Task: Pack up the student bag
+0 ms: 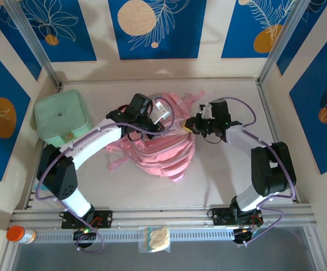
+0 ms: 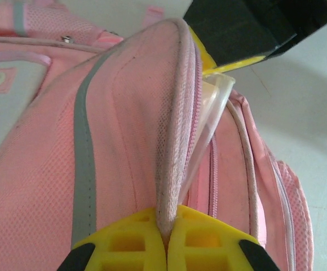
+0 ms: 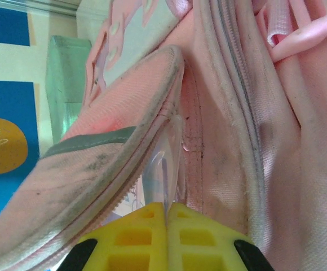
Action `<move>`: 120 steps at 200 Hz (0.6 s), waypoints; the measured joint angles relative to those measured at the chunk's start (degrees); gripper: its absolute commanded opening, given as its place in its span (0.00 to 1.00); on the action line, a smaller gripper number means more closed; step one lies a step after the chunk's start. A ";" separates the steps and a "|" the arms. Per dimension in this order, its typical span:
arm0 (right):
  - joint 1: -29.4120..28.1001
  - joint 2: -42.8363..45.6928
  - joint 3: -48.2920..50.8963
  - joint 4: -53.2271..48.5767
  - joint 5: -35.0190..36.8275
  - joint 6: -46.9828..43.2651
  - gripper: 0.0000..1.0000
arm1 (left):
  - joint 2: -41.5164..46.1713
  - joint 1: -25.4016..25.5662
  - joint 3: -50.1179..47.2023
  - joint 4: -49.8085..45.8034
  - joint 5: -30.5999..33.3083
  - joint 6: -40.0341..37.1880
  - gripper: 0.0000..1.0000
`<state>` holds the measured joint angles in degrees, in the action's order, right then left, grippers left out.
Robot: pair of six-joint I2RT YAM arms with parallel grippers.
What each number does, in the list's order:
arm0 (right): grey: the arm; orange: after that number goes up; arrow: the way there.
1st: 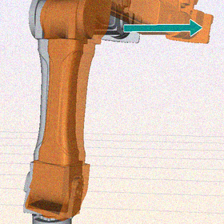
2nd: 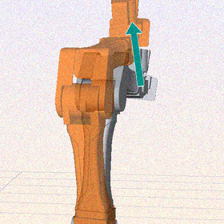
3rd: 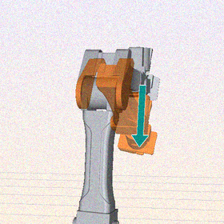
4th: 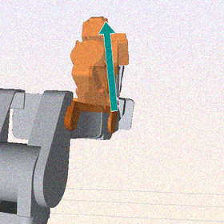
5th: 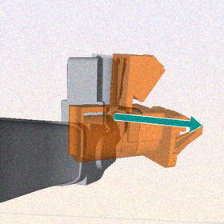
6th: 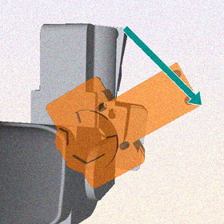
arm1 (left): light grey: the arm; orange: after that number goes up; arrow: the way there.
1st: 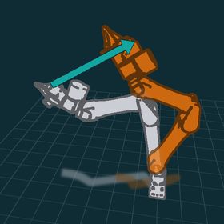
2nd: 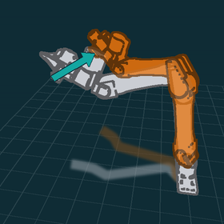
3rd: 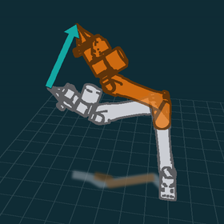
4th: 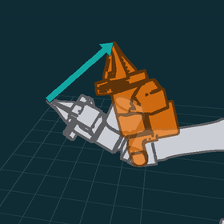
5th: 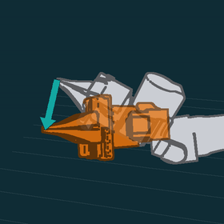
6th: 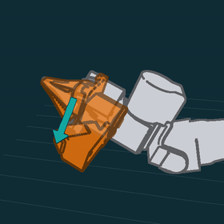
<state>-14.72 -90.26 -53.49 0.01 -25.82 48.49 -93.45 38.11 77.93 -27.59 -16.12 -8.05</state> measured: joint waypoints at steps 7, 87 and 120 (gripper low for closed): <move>-0.50 -0.24 -0.28 0.90 0.24 0.83 0.00 | -0.37 -0.11 0.57 -0.83 0.04 0.04 0.00; -4.13 -3.10 -2.12 7.21 5.62 8.55 0.00 | -3.19 -0.24 2.73 -1.75 1.18 4.57 0.00; -4.48 -5.64 -2.97 9.53 8.31 10.21 0.00 | -5.25 -0.39 4.63 -2.25 -0.50 4.44 0.00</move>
<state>-19.20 -95.90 -56.47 9.54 -17.52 58.70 -98.70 37.71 82.56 -29.85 -16.62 -3.62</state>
